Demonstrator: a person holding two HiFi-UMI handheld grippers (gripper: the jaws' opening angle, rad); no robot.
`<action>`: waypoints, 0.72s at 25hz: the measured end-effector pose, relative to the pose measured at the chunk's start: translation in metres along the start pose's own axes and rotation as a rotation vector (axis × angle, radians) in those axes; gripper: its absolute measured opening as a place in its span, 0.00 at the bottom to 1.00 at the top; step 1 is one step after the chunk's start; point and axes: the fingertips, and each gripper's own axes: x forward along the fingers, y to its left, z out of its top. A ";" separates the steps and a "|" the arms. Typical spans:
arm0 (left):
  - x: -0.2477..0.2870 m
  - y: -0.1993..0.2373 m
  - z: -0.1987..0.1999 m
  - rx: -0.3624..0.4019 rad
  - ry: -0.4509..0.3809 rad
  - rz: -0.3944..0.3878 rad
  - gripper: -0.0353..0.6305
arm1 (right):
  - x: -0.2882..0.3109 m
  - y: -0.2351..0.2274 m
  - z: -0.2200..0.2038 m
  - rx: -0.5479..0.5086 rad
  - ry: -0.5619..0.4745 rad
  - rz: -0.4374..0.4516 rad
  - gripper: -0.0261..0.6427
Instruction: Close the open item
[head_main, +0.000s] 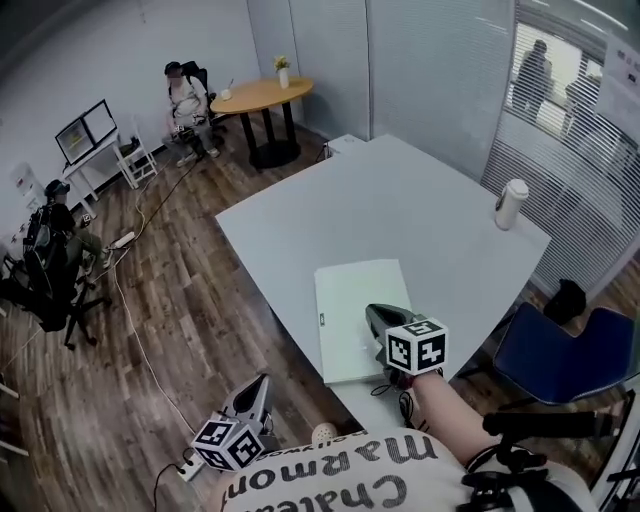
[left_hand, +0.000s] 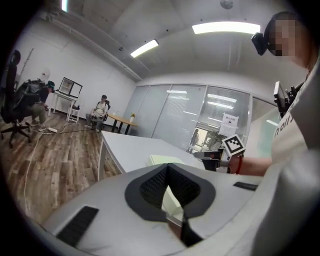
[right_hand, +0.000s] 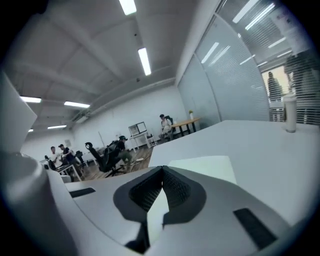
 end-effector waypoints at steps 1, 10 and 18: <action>-0.002 -0.002 -0.001 0.001 0.002 0.004 0.06 | -0.017 -0.007 0.003 -0.001 -0.033 -0.023 0.03; -0.019 -0.060 -0.004 0.028 -0.026 -0.029 0.06 | -0.123 -0.031 -0.022 -0.029 -0.082 -0.087 0.03; -0.044 -0.111 -0.034 0.018 -0.034 -0.039 0.06 | -0.174 -0.031 -0.052 -0.083 -0.076 -0.093 0.03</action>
